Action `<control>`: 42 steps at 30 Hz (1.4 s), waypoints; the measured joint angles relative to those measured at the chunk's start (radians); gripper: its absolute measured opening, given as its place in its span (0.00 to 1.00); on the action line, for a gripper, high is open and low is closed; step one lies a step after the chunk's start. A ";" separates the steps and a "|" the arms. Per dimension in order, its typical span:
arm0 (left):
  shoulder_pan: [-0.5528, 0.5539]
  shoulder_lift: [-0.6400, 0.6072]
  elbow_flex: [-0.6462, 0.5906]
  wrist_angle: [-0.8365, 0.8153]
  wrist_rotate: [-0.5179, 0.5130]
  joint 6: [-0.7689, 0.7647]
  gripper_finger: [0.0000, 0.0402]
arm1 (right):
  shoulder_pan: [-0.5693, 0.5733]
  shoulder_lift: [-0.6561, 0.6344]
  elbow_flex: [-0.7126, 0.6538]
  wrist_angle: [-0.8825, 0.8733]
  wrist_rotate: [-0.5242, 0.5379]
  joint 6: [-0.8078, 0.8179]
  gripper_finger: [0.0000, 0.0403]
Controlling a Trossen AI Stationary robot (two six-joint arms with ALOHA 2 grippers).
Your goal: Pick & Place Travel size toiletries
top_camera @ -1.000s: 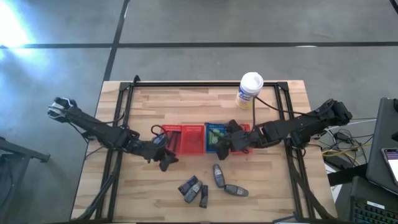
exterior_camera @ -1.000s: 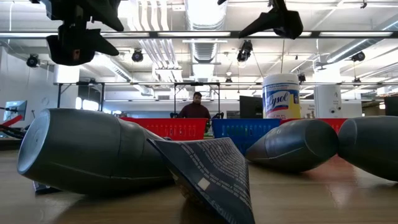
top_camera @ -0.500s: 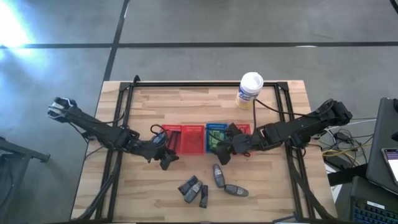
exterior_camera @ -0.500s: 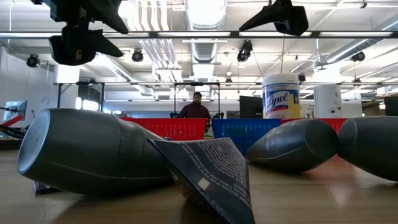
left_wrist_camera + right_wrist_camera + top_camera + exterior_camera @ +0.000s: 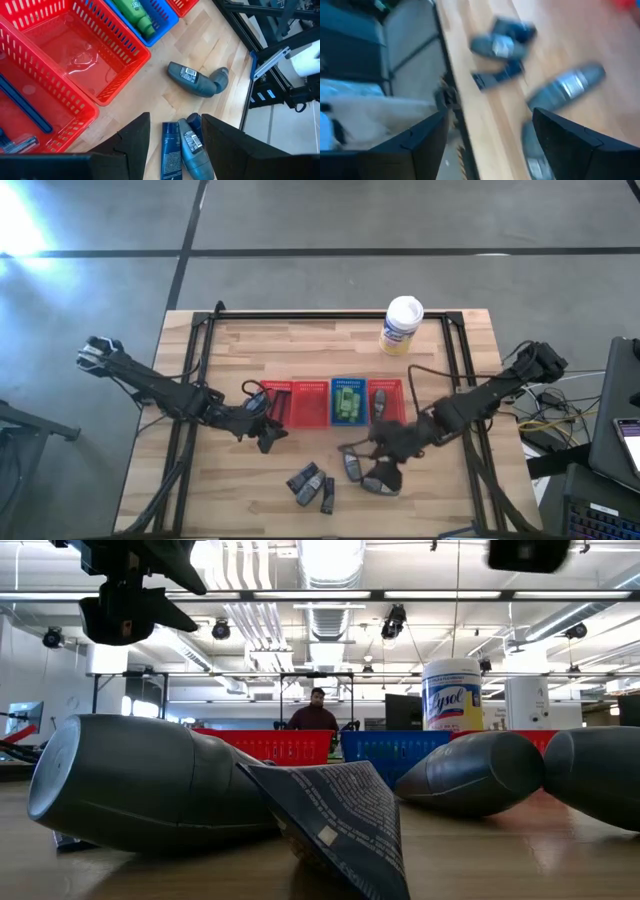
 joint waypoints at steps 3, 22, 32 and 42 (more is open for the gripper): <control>0.000 0.000 0.000 -0.004 0.000 0.001 0.45 | 0.032 0.000 -0.024 -0.066 0.011 0.034 0.72; 0.000 0.000 -0.048 -0.006 0.020 -0.017 0.45 | 0.152 0.267 0.055 -0.133 0.023 0.016 0.71; 0.000 0.000 -0.071 -0.004 0.031 -0.056 0.45 | 0.242 0.348 0.210 -0.376 0.261 -0.066 0.73; -0.001 0.000 -0.071 0.002 0.024 -0.032 0.45 | 0.268 0.350 0.148 -0.305 0.319 -0.179 0.81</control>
